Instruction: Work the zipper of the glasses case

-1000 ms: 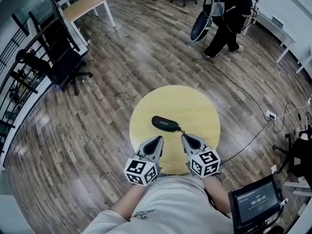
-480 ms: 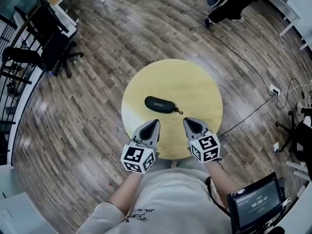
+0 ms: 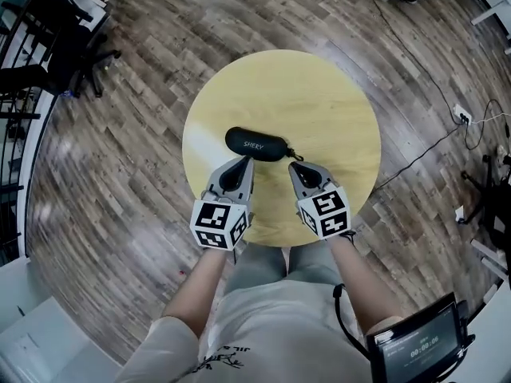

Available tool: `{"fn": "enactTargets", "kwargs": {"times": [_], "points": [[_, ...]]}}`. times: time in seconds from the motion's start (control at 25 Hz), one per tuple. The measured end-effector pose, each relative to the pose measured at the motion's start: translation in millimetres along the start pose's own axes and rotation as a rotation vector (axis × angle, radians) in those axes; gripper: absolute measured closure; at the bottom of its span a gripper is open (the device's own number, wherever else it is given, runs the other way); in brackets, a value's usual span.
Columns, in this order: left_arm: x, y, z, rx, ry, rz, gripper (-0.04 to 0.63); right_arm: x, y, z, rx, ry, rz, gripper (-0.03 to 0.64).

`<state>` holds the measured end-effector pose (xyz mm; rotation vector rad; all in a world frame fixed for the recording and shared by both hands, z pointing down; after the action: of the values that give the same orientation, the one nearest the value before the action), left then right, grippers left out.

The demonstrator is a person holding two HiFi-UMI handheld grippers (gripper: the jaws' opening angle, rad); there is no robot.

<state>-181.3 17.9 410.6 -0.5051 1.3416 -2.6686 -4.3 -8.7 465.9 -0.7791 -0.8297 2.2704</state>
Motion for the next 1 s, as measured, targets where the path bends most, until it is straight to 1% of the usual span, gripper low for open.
{"fn": "enactTargets", "kwargs": {"times": [0.2, 0.32, 0.44, 0.52, 0.6, 0.68, 0.76, 0.8, 0.84, 0.96, 1.0], "points": [[35, -13, 41, 0.06, -0.007, 0.036, 0.591, 12, -11, 36, 0.012, 0.011, 0.093, 0.618], [50, -17, 63, 0.121, -0.002, 0.062, 0.591, 14, -14, 54, 0.045, 0.017, 0.137, 0.618], [55, -24, 76, 0.178, -0.014, 0.069, 0.591, 10, -15, 63, 0.059, 0.004, 0.131, 0.618], [54, -27, 76, 0.177, -0.022, 0.077, 0.591, 8, -15, 62, 0.058, 0.006, 0.122, 0.618], [54, -26, 75, 0.168, -0.022, 0.099, 0.591, 7, -12, 57, 0.055, 0.012, 0.08, 0.617], [55, -26, 75, 0.168, -0.021, 0.12, 0.591, 0, -4, 45, 0.031, -0.014, -0.03, 0.618], [55, -25, 76, 0.17, -0.027, 0.128, 0.591, -19, 11, 32, 0.001, -0.046, -0.198, 0.618], [56, -25, 77, 0.169, -0.031, 0.126, 0.591, -30, 18, 31, 0.004, -0.034, -0.29, 0.617], [57, -24, 77, 0.167, -0.034, 0.122, 0.591, -41, 23, 33, 0.023, 0.004, -0.379, 0.617], [58, -24, 78, 0.167, -0.036, 0.11, 0.591, -58, 30, 50, 0.112, 0.177, -0.634, 0.618], [57, -25, 78, 0.167, -0.034, 0.111, 0.591, -60, 29, 55, 0.144, 0.229, -0.703, 0.617]]}}
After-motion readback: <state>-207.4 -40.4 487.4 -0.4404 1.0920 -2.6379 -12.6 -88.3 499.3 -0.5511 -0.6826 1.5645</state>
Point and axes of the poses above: the fingertips, and each gripper's own axes: z forward along the fingers, x to its left, y out of its top, the point moved 8 cm from there along -z, backward along the fingers, and after that the axes turned 3 degrees about x, right-handed, at the moved point
